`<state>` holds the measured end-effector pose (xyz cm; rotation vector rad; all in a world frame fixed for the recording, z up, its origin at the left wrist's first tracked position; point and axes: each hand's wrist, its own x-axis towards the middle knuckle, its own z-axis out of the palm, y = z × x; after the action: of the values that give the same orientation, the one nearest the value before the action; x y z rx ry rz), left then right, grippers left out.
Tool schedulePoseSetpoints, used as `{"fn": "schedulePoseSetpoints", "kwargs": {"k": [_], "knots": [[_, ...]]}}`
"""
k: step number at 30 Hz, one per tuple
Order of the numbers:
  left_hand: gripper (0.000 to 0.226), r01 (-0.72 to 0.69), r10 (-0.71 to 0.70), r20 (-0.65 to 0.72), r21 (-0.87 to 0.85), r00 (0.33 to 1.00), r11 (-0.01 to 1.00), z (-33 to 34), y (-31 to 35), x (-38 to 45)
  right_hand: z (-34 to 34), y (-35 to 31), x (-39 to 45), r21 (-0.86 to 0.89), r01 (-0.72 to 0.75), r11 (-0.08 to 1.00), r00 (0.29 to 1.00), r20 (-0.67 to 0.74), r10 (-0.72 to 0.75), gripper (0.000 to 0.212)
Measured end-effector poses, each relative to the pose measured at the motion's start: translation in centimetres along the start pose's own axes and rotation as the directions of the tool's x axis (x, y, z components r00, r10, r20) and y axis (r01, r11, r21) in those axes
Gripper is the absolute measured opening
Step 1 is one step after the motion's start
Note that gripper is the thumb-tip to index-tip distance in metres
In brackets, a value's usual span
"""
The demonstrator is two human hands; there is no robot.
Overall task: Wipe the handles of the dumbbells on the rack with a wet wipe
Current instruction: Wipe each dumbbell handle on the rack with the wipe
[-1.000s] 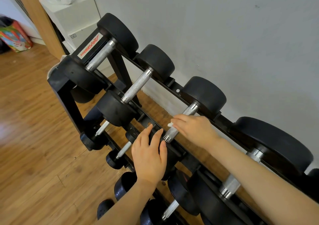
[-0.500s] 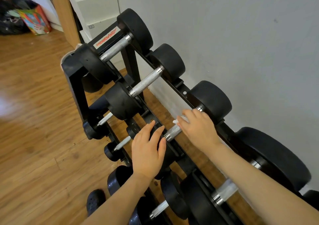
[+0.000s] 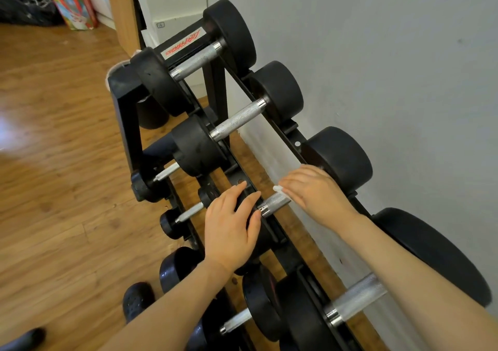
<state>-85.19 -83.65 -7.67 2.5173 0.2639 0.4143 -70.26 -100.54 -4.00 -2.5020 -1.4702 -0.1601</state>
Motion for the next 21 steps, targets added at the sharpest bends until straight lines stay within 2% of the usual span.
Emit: {"fn": "schedulePoseSetpoints", "kwargs": {"k": [2, 6, 9, 13, 18, 21], "knots": [[0.042, 0.003, -0.003, -0.002, -0.006, 1.0, 1.0, 0.0, 0.1, 0.0, 0.3, -0.6, 0.3, 0.032, -0.018, 0.999, 1.0, -0.019, 0.018, 0.016], [0.042, 0.013, -0.013, 0.0, -0.018, 1.0, 1.0, -0.1, 0.1, 0.0, 1.3, -2.1, 0.5, 0.074, -0.001, 0.997, 1.0, 0.021, -0.001, 0.022], [0.041, 0.007, -0.007, -0.011, -0.014, 1.0, 1.0, 0.0, 0.2, 0.0, 0.8, -1.3, -0.1, -0.022, 0.009, 1.0, 1.0, -0.004, -0.009, 0.024], [0.041, 0.003, -0.004, -0.018, -0.02, 1.0, 1.0, 0.0, 0.1, 0.0, 0.9, -0.8, -1.1, -0.1, -0.09, 0.991, 0.992, -0.1, 0.08, 0.032], [0.04, 0.007, -0.007, -0.01, -0.018, 1.0, 1.0, 0.0, 0.2, 0.0, 2.1, -2.1, -1.3, -0.103, 0.025, 0.994, 0.996, -0.078, -0.033, 0.029], [0.041, 0.018, -0.018, 0.004, -0.018, 1.0, 1.0, -0.1, 0.1, 0.1, 1.5, -1.0, -1.5, -0.174, 0.021, 0.984, 0.994, -0.102, -0.04, 0.036]]}}
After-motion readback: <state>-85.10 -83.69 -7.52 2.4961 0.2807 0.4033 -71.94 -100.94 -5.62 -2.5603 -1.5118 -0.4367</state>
